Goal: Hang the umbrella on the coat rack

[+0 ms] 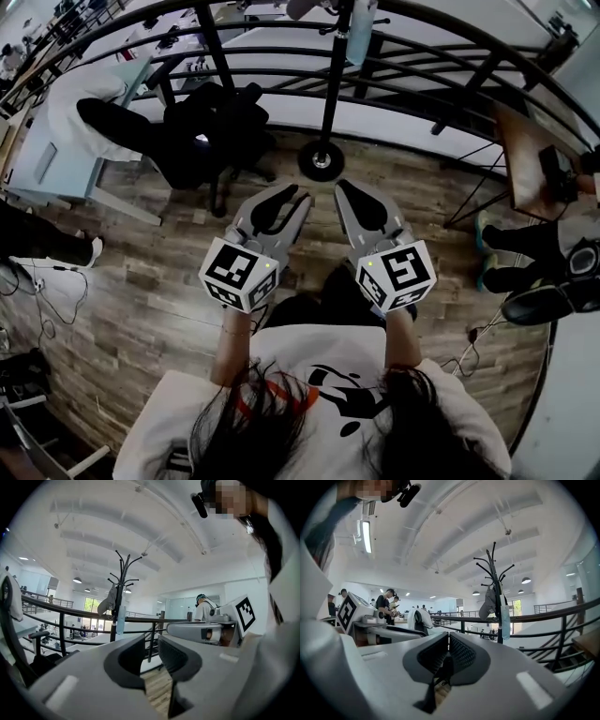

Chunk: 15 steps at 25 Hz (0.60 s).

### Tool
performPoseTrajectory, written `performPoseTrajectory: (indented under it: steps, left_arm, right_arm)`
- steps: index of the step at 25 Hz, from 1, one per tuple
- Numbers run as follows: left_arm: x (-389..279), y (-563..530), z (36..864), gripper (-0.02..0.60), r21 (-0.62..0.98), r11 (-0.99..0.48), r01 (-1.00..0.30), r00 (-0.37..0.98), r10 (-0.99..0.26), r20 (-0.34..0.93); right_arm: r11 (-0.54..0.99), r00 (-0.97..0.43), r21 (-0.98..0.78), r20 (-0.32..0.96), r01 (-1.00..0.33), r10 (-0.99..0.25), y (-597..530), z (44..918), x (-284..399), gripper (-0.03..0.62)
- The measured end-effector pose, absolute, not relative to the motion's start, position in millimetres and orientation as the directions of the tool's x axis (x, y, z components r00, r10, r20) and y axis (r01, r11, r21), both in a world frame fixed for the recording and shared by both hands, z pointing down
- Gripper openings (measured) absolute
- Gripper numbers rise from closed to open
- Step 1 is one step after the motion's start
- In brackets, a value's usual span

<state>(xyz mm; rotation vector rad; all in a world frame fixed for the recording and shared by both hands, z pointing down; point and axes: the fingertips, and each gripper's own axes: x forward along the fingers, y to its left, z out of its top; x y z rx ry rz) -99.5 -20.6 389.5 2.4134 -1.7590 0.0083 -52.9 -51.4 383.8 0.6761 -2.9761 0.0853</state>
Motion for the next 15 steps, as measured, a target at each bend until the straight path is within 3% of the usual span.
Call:
performPoseTrajectory:
  steps: [15]
  left_arm:
    - [-36.6, 22.1, 421.3, 0.081, 0.174, -0.395, -0.902, 0.417, -0.902, 0.113]
  right_arm:
    - [0.879, -0.872, -0.062, 0.173, -0.473, -0.457, 3.8, 422.8, 5.0, 0.008]
